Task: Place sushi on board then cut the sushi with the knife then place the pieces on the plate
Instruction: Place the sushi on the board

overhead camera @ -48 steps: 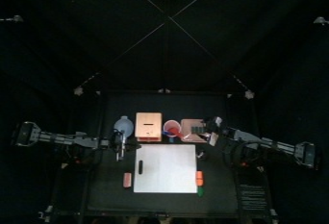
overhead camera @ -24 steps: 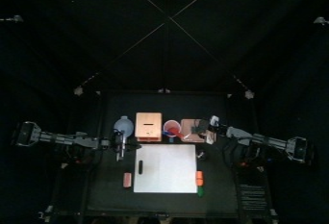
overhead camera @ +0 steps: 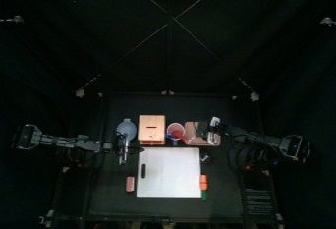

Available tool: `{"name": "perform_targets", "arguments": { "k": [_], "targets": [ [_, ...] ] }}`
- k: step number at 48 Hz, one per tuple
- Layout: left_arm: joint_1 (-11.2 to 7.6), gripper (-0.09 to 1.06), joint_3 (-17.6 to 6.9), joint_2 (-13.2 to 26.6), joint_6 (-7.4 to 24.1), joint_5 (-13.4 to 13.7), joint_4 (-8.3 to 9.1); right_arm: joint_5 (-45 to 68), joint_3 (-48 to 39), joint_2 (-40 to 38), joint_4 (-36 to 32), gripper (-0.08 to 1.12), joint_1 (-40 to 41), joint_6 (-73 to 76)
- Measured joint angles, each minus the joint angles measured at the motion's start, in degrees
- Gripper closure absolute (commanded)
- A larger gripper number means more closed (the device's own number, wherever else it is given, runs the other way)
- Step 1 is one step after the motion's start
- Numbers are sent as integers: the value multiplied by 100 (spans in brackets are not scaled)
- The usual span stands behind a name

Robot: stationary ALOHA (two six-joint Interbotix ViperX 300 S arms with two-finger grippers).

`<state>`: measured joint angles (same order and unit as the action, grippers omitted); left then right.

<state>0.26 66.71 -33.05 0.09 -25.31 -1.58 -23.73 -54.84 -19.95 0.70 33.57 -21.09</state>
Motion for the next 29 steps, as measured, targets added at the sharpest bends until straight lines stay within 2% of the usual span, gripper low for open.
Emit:
{"name": "perform_targets", "arguments": {
  "k": [17,29],
  "targets": [
    [-9,57,0,9,-9,0,-9,0,123,457,1037,2,369,-1318],
    [9,57,0,0,0,0,-9,88,272,949,1310,2,396,-1626]
  ]
}}
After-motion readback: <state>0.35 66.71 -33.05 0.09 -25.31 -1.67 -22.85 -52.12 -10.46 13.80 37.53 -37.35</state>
